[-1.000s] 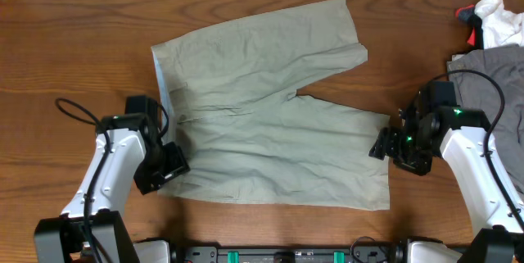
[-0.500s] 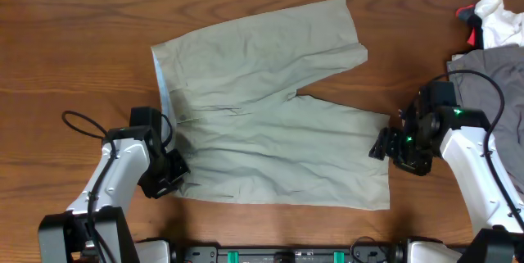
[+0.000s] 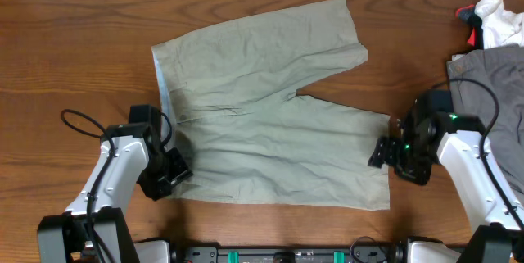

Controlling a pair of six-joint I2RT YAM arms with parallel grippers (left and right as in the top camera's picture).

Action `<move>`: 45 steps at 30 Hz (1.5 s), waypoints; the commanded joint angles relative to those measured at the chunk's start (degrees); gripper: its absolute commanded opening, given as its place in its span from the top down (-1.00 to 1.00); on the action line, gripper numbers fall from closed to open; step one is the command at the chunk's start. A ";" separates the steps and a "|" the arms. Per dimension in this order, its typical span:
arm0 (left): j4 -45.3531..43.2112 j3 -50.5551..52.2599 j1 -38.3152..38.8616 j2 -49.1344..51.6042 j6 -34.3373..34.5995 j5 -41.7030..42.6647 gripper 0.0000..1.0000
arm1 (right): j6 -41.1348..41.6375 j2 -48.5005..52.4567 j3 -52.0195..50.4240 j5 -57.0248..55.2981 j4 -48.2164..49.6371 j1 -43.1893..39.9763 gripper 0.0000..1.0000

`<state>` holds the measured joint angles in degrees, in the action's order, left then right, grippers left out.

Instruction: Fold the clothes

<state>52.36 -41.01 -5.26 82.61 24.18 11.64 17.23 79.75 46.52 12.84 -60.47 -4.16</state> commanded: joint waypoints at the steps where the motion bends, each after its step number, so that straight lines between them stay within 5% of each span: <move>1: 1.33 -0.90 -0.20 -0.07 0.09 -0.09 -0.16 | 3.21 -0.28 -3.48 -0.50 0.46 -0.17 -0.50; 8: 2.03 -0.90 -0.20 -0.07 0.11 -0.07 -0.27 | 5.20 -0.28 -12.85 7.15 7.58 -0.17 -0.44; 17: 4.61 -0.90 -0.20 -0.07 -0.11 -0.07 -0.28 | 8.44 -0.37 -17.20 8.68 12.09 -0.17 0.62; 24: 5.27 -0.90 -0.20 -0.07 -0.11 -0.07 -0.28 | 5.79 -0.37 -13.86 10.54 11.54 -0.17 0.97; 28: 5.25 -0.90 -0.20 -0.07 -0.09 -0.09 -0.29 | 3.19 -0.37 -10.51 10.47 9.99 -0.17 0.96; 31: 5.20 -0.90 -0.20 -0.07 -0.09 -0.09 -0.30 | 2.86 -0.37 -7.65 7.93 7.45 -0.17 0.65; 33: 5.14 -0.90 -0.20 -0.07 -0.09 -0.09 -0.30 | 2.86 -0.37 -5.84 6.10 5.44 -0.24 0.21; 35: 4.79 -0.90 -0.20 -0.07 -0.09 -0.09 -0.31 | 2.82 -0.37 -4.44 5.35 3.56 -0.39 0.00; 45: 3.69 -0.90 -0.20 -0.07 -0.09 -0.09 -0.31 | 2.43 -0.37 -4.11 6.91 -6.01 -0.37 -0.22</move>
<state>56.12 -41.01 -5.26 82.61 24.18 11.66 20.27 79.29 42.78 19.40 -65.73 -4.38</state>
